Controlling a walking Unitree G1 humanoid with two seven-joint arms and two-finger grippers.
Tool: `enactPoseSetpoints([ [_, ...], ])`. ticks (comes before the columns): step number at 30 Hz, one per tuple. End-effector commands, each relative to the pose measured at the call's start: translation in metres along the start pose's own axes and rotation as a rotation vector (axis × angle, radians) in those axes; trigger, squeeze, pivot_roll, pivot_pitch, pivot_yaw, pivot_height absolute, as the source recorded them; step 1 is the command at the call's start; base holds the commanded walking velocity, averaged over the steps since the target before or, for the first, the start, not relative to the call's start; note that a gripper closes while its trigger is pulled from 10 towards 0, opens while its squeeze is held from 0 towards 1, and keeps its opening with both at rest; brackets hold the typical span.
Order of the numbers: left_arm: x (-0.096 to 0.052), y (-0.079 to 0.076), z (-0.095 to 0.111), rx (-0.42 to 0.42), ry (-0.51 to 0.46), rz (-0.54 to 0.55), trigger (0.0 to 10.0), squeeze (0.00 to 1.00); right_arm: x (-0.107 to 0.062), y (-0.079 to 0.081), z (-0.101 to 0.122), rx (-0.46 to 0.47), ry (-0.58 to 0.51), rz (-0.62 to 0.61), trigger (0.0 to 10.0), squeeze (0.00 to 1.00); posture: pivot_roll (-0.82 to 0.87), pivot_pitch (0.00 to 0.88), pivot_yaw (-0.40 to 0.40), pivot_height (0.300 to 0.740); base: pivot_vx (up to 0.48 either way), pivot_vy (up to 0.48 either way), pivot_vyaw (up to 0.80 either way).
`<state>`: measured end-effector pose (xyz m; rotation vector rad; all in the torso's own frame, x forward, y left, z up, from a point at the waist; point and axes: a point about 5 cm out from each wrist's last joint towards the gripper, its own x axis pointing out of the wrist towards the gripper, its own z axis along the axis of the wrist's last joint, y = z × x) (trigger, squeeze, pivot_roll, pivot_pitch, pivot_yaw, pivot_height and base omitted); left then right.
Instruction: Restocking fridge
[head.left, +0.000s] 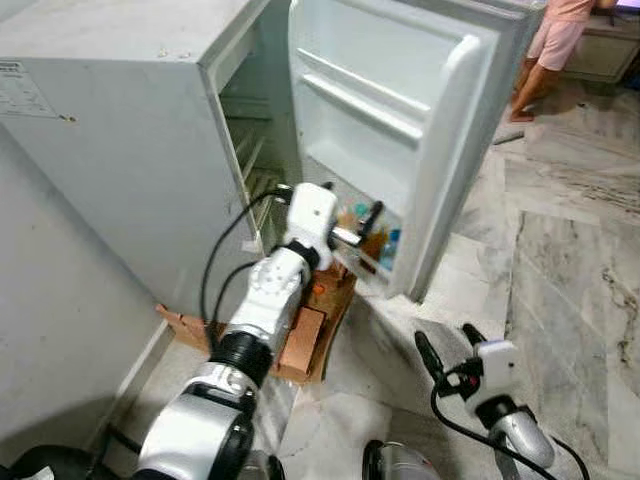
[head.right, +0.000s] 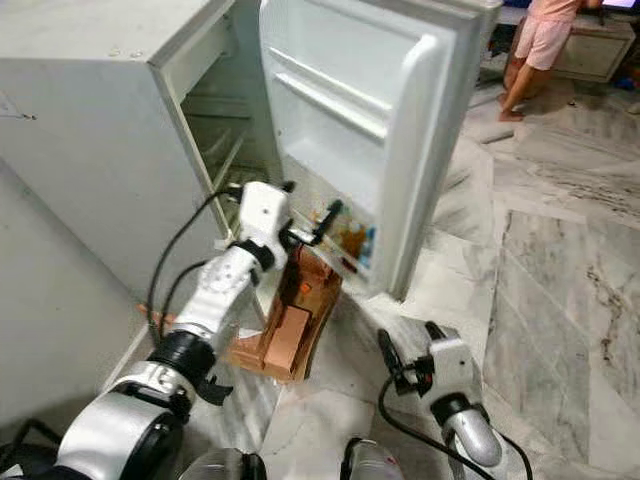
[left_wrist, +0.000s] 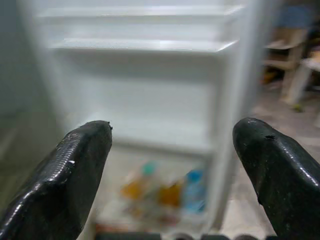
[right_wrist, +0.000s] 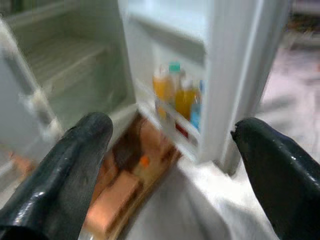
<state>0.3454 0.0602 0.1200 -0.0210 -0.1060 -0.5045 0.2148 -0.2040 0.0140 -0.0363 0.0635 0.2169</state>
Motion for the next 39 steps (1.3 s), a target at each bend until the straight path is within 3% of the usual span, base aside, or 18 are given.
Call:
enactPoseSetpoints([
  [1, -0.015, 0.011, -0.015, -0.027, 0.047, 0.072, 10.0, 0.00, 0.012, 0.013, 0.037, -0.033, -0.115, 0.010, 10.0, 0.00, -0.06, 0.072, 0.057, 0.740, 0.000, -0.472, 0.00],
  [4, -0.024, 0.015, -0.022, -0.035, 0.062, 0.102, 10.0, 0.00, 0.014, 0.017, 0.051, -0.040, -0.148, 0.011, 10.0, 0.00, -0.06, 0.072, 0.056, 0.740, 0.000, -0.472, 0.00],
  [5, -0.038, 0.019, -0.032, -0.047, 0.085, 0.141, 10.0, 0.00, 0.018, 0.020, 0.061, -0.047, -0.175, 0.006, 10.0, 0.00, -0.05, 0.075, 0.053, 0.740, 0.000, -0.469, 0.00],
  [10, -0.063, 0.026, -0.040, -0.092, 0.096, 0.193, 10.0, 0.00, 0.034, 0.027, 0.093, -0.041, -0.278, -0.027, 10.0, 0.00, -0.03, 0.073, 0.051, 0.740, 0.000, -0.469, 0.00],
  [13, -0.073, 0.030, -0.041, -0.091, 0.104, 0.211, 10.0, 0.00, 0.038, 0.038, 0.103, -0.027, -0.259, -0.038, 10.0, 0.00, -0.02, 0.070, 0.052, 0.740, 0.000, -0.434, 0.00],
  [19, -0.080, 0.038, -0.037, -0.069, 0.117, 0.239, 10.0, 0.00, 0.038, 0.043, 0.104, -0.015, -0.209, -0.041, 10.0, 0.00, -0.01, 0.077, 0.057, 0.740, 0.000, -0.428, 0.00],
  [22, -0.081, 0.032, -0.034, -0.035, 0.110, 0.191, 10.0, 0.00, 0.038, 0.047, 0.106, -0.018, -0.185, -0.040, 10.0, 0.00, -0.02, 0.094, 0.071, 0.740, 0.329, -0.340, -0.20],
  [27, -0.082, 0.026, -0.034, -0.075, 0.122, 0.172, 10.0, 0.00, 0.036, 0.047, 0.112, -0.026, -0.178, -0.054, 10.0, 0.00, -0.06, 0.117, 0.084, 0.740, 0.388, -0.278, -0.76],
  [34, -0.079, 0.012, -0.025, -0.053, 0.112, 0.125, 10.0, 0.00, 0.039, 0.047, 0.121, -0.038, -0.202, -0.063, 10.0, 0.00, -0.04, 0.147, 0.099, 0.740, 0.421, -0.104, -0.80],
  [39, -0.087, 0.013, -0.027, -0.051, 0.126, 0.132, 10.0, 0.00, 0.039, 0.049, 0.117, -0.021, -0.179, -0.074, 10.0, 0.00, -0.03, 0.136, 0.086, 0.740, 0.445, 0.000, -0.80],
])
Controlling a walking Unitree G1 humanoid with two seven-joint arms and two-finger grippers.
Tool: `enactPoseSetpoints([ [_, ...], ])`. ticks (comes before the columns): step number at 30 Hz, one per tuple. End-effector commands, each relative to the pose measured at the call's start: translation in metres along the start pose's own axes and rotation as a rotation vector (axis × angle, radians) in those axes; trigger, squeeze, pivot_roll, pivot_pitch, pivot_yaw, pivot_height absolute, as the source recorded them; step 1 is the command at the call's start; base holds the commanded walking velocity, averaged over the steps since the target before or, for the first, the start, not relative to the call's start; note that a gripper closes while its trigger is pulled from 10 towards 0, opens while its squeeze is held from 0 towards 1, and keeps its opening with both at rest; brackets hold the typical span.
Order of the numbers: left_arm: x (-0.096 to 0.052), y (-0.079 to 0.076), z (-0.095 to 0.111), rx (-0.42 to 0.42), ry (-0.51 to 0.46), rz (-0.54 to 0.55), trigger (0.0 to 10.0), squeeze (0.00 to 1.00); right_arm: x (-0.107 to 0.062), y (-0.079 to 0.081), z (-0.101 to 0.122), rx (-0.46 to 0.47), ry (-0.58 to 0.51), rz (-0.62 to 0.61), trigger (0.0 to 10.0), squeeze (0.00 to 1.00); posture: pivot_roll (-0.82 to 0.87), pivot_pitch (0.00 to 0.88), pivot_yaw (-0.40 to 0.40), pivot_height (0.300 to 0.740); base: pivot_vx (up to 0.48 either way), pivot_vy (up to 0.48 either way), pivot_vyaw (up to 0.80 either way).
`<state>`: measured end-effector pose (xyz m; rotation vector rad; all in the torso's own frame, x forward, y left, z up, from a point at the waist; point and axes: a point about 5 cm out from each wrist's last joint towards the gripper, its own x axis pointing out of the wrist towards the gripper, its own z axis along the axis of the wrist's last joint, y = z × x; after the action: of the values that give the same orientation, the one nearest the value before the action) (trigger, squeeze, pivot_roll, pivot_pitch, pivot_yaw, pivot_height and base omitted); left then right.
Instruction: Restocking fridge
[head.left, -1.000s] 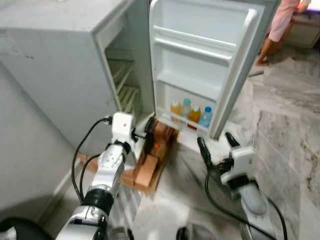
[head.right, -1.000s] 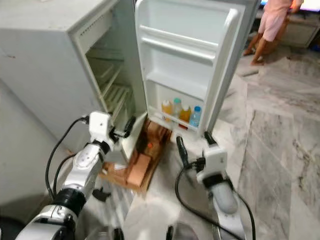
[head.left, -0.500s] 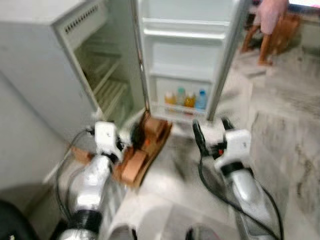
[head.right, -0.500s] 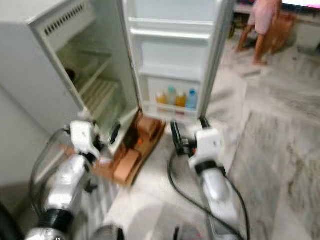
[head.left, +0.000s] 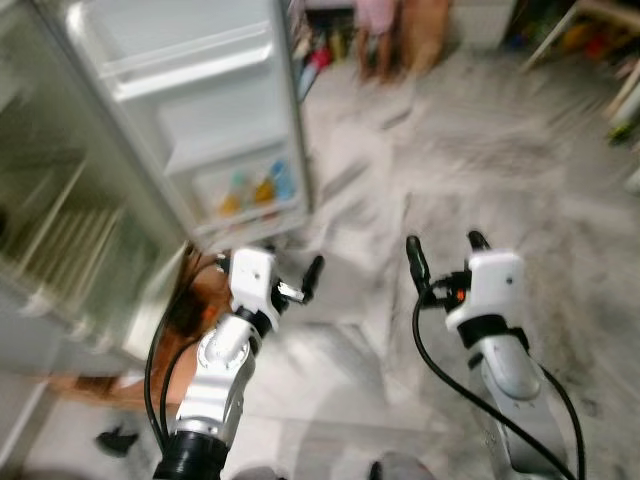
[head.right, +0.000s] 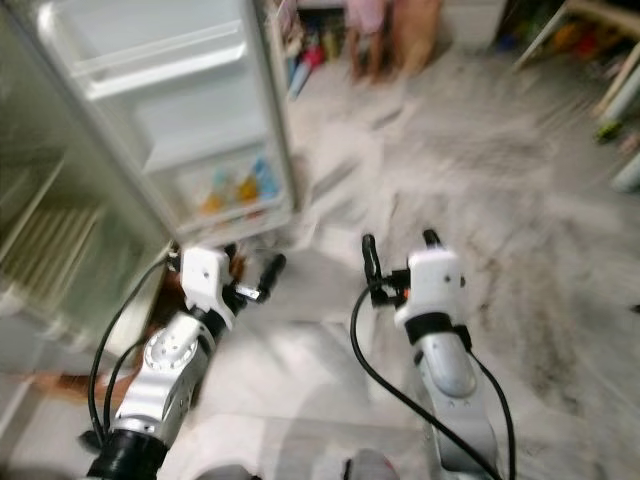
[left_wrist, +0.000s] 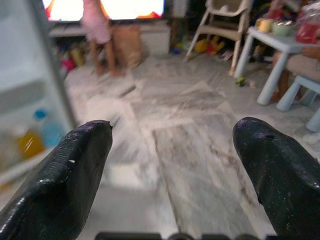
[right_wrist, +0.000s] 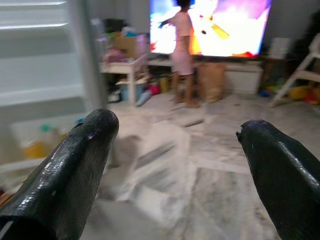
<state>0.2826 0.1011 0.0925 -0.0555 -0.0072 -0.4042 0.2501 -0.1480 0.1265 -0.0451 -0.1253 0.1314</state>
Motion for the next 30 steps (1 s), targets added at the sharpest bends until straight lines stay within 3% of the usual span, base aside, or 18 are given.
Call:
enactPoseSetpoints([
  [1, -0.010, 0.011, -0.009, 0.004, 0.045, 0.032, 10.0, 0.00, 0.000, 0.006, -0.001, 0.006, 0.010, 0.020, 10.0, 0.00, -0.03, 0.127, 0.076, 0.740, 0.461, 0.000, -0.80],
  [7, -0.009, 0.013, -0.011, 0.010, 0.055, 0.038, 10.0, 0.00, 0.001, 0.004, -0.006, 0.008, 0.025, 0.015, 10.0, 0.00, -0.03, 0.102, 0.060, 0.740, 0.471, 0.000, -0.80],
  [14, 0.007, 0.003, -0.008, 0.016, 0.042, 0.004, 10.0, 0.00, 0.010, 0.010, -0.005, 0.011, 0.014, 0.044, 10.0, 0.00, -0.04, 0.082, 0.062, 0.740, 0.480, 0.000, -0.80],
  [30, 0.009, 0.000, -0.012, 0.007, 0.064, 0.028, 10.0, 0.00, 0.008, 0.008, -0.008, 0.013, 0.021, 0.071, 10.0, 0.00, -0.06, 0.095, 0.070, 0.740, 0.480, 0.000, -0.80],
])
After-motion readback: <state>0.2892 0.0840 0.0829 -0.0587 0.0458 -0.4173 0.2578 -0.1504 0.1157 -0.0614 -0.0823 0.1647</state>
